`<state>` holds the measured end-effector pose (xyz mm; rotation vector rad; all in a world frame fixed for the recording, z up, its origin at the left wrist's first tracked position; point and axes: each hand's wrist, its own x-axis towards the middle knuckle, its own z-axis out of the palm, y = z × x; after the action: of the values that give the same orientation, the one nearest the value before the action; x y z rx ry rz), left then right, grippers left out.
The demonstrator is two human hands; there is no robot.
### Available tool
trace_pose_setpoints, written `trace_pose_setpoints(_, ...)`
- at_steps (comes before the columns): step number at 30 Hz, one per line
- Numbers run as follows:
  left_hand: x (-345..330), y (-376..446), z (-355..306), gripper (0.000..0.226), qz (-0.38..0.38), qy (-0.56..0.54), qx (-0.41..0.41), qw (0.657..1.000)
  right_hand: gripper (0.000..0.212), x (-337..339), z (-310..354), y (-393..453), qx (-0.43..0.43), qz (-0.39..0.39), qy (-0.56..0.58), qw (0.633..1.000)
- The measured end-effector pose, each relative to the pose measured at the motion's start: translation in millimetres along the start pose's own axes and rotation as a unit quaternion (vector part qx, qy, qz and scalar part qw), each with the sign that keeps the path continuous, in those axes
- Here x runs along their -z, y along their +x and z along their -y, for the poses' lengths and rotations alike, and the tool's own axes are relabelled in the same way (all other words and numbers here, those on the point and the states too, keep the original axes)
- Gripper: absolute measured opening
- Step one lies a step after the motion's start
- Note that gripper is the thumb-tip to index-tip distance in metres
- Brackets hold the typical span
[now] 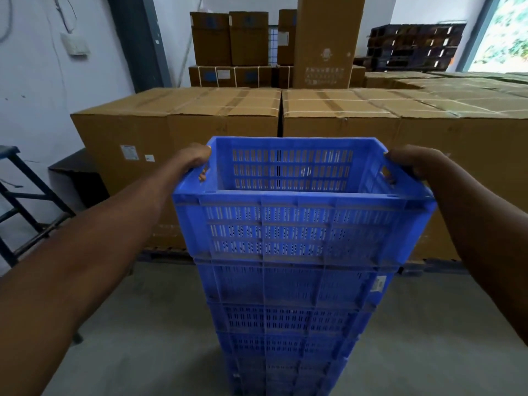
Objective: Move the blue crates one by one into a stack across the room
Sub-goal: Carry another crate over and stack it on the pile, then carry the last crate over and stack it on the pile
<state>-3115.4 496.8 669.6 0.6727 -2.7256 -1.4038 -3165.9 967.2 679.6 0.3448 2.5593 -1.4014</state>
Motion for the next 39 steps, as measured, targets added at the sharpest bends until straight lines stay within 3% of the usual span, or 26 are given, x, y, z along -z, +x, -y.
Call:
trace_pose_setpoints(3,0,-17,-10,0.055,-0.118,0.185,-0.067,0.973,0.046,-2,11,-14,0.042,-0.125,-0.197,0.971)
trace_pose_setpoints(7,3,-31,-11,0.055,-0.213,0.252,-0.169,0.929,0.073,-12,26,-31,0.123,-0.206,-0.283,0.929)
trace_pose_setpoints(12,0,-87,-8,0.055,-0.273,0.267,-0.308,0.871,0.071,-63,44,-85,0.274,-0.176,-0.224,0.919)
trace_pose_setpoints(16,-1,-133,18,0.06,-0.326,0.248,-0.313,0.856,0.067,-116,51,-128,0.35,-0.137,-0.193,0.906)
trace_pose_setpoints(22,-1,-211,87,0.064,-0.403,0.248,-0.228,0.851,0.063,-198,53,-174,0.482,-0.044,-0.159,0.86)
trace_pose_setpoints(28,7,-330,196,0.065,-0.446,0.262,-0.08,0.852,0.062,-281,41,-228,0.572,0.039,-0.101,0.813)
trace_pose_setpoints(34,-21,-490,310,0.064,-0.501,0.236,0.127,0.823,0.062,-378,-37,-349,0.582,0.261,-0.051,0.769)
trace_pose_setpoints(39,-60,-642,390,0.069,-0.535,0.193,0.291,0.769,0.058,-445,-140,-471,0.556,0.406,-0.092,0.719)
